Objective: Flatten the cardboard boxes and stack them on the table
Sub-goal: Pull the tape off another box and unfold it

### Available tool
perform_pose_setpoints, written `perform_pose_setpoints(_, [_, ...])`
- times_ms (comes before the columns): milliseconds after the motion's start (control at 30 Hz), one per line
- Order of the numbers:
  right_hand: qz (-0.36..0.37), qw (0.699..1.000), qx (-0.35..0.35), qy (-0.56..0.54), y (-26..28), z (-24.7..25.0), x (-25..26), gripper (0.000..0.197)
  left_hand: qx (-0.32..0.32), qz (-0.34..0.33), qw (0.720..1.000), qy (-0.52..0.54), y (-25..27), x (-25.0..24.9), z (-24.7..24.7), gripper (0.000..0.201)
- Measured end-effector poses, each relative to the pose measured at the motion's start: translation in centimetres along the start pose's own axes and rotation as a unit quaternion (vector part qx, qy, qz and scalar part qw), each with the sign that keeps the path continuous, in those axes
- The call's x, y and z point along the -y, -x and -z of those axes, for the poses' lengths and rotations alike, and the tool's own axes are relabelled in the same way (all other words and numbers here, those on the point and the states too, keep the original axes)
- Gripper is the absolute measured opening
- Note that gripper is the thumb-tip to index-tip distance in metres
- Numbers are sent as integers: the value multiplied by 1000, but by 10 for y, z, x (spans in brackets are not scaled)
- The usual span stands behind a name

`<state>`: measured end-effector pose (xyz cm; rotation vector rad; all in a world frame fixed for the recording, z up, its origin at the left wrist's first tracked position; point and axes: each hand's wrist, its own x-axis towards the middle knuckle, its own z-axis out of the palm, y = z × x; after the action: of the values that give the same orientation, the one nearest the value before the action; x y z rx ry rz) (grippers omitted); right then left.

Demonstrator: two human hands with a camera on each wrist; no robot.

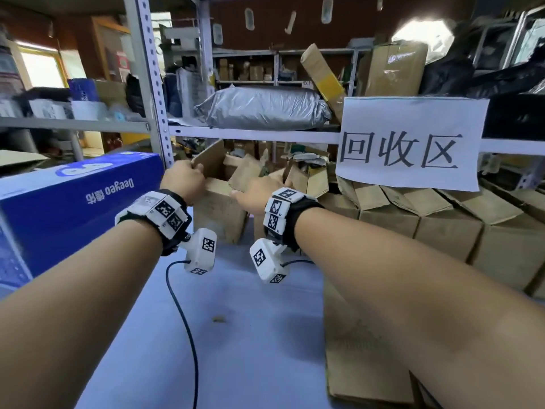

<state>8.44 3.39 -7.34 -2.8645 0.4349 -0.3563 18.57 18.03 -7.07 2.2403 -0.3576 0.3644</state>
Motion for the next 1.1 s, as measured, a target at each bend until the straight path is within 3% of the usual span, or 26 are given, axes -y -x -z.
perform_pose_setpoints(167, [47,984,-48,-162,16,28,12,21,-91,-58,992,69,32,-23,40,31])
perform_pose_setpoints(300, [87,945,-98,-300,48,52,16,39,-149,-98,974,138,81,-43,66,35])
perform_pose_setpoints(467, [80,871,-179,-452,116,69,-14,24,-141,-119,940,286,171,-74,73,22])
perform_pose_setpoints(533, [49,845,-211,-489,149,74,-36,19,-99,-105,920,364,206,-87,63,19])
perform_pose_setpoints(633, [3,818,-262,-512,204,83,-77,18,18,-54,875,480,250,-112,38,24])
perform_pose_setpoints(700, [-22,810,-287,-511,236,87,-107,24,110,-15,852,512,269,-132,20,42])
perform_pose_setpoints(767, [-54,810,-318,-490,265,91,-137,25,213,16,808,549,284,-151,5,63])
perform_pose_setpoints(833, [-70,806,-365,-460,287,97,-164,25,285,23,770,570,291,-169,-5,71])
perform_pose_setpoints(900, [-82,802,-410,-427,304,106,-188,31,306,14,781,544,297,-185,-13,72])
perform_pose_setpoints(1033, [-73,810,-429,-392,324,117,-210,29,246,-6,831,498,308,-201,-29,101])
perform_pose_setpoints(1100, [-53,808,-434,-395,328,115,-214,26,237,-35,843,482,313,-200,-36,107])
